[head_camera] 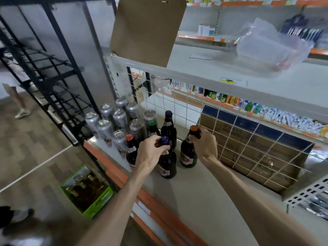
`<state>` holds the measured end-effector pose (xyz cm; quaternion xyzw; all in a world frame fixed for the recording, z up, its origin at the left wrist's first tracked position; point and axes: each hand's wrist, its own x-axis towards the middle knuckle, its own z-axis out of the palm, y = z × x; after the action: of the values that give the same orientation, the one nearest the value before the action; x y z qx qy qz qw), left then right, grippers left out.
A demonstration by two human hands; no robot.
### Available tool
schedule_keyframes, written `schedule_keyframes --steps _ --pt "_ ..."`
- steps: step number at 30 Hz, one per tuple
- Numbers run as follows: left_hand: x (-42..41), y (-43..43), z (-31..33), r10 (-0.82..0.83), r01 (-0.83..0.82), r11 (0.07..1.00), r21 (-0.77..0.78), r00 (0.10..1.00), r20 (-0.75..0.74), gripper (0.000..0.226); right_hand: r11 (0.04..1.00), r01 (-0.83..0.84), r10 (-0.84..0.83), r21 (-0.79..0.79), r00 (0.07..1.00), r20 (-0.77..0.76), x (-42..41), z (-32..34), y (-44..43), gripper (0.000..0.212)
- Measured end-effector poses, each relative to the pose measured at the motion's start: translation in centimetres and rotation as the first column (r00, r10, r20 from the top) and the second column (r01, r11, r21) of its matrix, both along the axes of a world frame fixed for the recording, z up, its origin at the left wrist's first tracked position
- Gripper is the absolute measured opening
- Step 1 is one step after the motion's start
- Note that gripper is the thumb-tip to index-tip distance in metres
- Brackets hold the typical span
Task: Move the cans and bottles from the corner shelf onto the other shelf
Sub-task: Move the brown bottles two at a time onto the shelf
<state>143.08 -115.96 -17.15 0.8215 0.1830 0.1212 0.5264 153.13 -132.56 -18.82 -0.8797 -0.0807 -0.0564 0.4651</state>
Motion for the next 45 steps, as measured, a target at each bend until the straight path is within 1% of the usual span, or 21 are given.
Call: schedule_keyframes --steps 3,7,11,17,19,21,23,27,32,38,42,45 --pt "0.4 0.1 0.0 -0.008 0.008 1.0 -0.004 1.0 -0.008 0.016 1.0 -0.028 0.028 0.009 0.999 0.016 0.9 -0.4 0.6 0.005" --pt "1.1 -0.1 0.1 -0.032 0.032 0.999 0.013 0.999 -0.041 0.016 0.998 -0.054 0.055 0.021 0.998 -0.039 2.0 -0.8 0.9 0.003" --pt "1.6 -0.3 -0.1 -0.043 0.042 0.999 -0.012 0.998 -0.056 0.016 0.998 -0.059 0.061 0.027 0.995 -0.076 2.7 -0.7 1.0 0.005" --pt "2.0 -0.9 0.0 -0.042 0.041 0.999 -0.015 0.998 -0.055 0.015 0.999 -0.049 0.047 -0.023 0.996 -0.073 3.4 -0.8 0.9 0.008" --pt "2.0 -1.1 0.0 -0.039 0.037 0.999 -0.027 0.998 -0.058 0.015 0.999 -0.052 0.051 -0.009 0.994 -0.095 3.6 -0.9 0.8 0.01" --pt "2.2 -1.2 0.0 -0.039 0.039 0.999 -0.002 0.997 -0.062 0.014 0.998 -0.06 0.063 0.027 0.992 -0.113 3.6 -0.9 0.8 0.01" --pt "2.3 -1.5 0.1 -0.044 0.045 0.999 0.011 0.997 -0.06 0.013 0.998 -0.062 0.065 0.029 0.992 -0.11 3.6 -1.0 0.9 0.01" --pt "2.3 -1.4 0.0 -0.049 0.052 0.997 0.053 0.997 -0.06 0.017 0.997 -0.067 0.065 -0.024 0.994 -0.084 3.3 -0.9 1.0 0.013" --pt "2.0 -0.8 -0.6 -0.079 0.081 0.996 0.021 0.994 -0.07 0.022 0.996 -0.08 0.078 -0.029 0.994 -0.076 3.0 -1.2 0.9 0.018" --pt "1.7 -0.9 -1.1 -0.068 0.068 0.998 0.004 0.996 -0.051 0.024 0.995 -0.091 0.087 -0.033 0.99 -0.108 2.9 -0.7 0.7 0.018" --pt "1.6 -1.0 -0.9 -0.064 0.067 0.997 0.044 0.996 -0.059 0.027 0.995 -0.093 0.088 -0.033 0.988 -0.129 2.4 -0.5 0.6 0.023" --pt "1.4 -1.2 -0.7 -0.067 0.072 0.992 0.099 0.996 -0.059 0.034 0.998 -0.058 0.057 0.001 0.988 -0.143 1.4 -0.1 0.5 0.035"
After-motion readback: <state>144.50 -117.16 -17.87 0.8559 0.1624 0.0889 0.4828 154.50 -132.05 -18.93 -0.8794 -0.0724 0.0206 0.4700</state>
